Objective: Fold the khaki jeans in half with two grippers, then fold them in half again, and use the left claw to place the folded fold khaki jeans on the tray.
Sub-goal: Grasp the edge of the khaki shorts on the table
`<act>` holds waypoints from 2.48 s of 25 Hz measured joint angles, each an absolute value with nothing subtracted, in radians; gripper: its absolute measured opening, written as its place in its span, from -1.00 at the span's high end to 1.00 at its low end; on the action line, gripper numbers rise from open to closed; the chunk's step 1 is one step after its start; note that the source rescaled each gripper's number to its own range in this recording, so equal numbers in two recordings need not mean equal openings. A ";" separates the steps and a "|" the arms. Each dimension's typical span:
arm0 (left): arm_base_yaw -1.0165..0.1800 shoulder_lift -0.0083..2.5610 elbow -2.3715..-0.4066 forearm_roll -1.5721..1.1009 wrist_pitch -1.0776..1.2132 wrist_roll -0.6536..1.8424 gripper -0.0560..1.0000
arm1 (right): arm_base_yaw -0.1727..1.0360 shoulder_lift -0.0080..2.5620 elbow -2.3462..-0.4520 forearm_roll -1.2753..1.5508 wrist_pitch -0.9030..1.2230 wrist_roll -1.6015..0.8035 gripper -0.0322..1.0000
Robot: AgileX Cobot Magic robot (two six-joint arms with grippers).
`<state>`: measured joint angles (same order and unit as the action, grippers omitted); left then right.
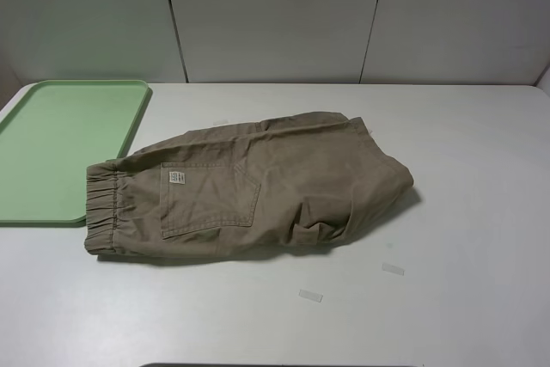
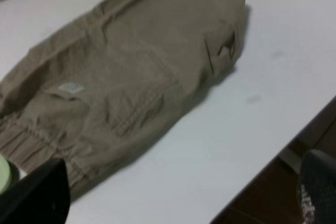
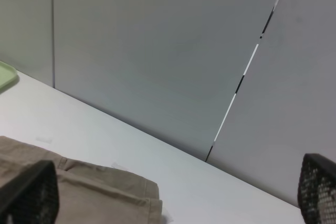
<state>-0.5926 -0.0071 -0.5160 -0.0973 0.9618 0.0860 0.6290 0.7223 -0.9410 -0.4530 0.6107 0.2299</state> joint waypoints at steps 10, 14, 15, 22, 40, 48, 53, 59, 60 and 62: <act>-0.593 -0.007 -0.494 0.016 1.052 -0.015 -0.81 | 0.629 0.722 -0.941 -0.447 0.610 0.230 -0.98; -0.593 -0.008 -0.494 0.020 1.052 -0.031 -0.81 | 0.629 0.722 -0.941 -0.446 0.610 0.230 -0.98; -0.593 -0.008 -0.494 0.020 1.052 -0.032 -0.81 | 0.629 0.722 -0.941 -0.446 0.610 0.230 -0.98; -0.593 -0.008 -0.494 0.021 1.052 -0.034 -0.81 | 0.629 0.722 -0.941 -0.441 0.609 0.230 -0.98; -0.489 -0.008 -0.494 0.024 1.052 -0.034 -0.81 | 0.629 0.722 -0.941 -0.435 0.610 0.230 -0.98; -0.489 -0.008 -0.494 0.024 1.052 -0.034 -0.81 | 0.629 0.777 -0.941 -0.381 0.627 0.230 -0.98; -0.489 -0.008 -0.494 0.024 1.052 -0.034 -0.81 | 0.629 0.907 -0.941 -0.375 0.693 0.230 -0.98; -0.489 -0.008 -0.494 0.024 1.052 -0.034 -0.81 | 0.629 1.094 -0.941 -0.369 0.712 0.194 -0.98; -0.489 -0.008 -0.494 0.024 1.052 -0.034 -0.81 | 0.626 1.122 -0.940 -0.364 0.704 0.188 -0.98; -0.489 -0.008 -0.494 0.024 1.052 -0.034 -0.81 | 0.605 1.164 -0.940 -0.354 0.665 0.185 -0.98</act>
<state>-0.4887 -0.0081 -0.4941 0.0238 1.0517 -0.0336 0.6054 1.1636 -0.9401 -0.3538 0.6654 0.1848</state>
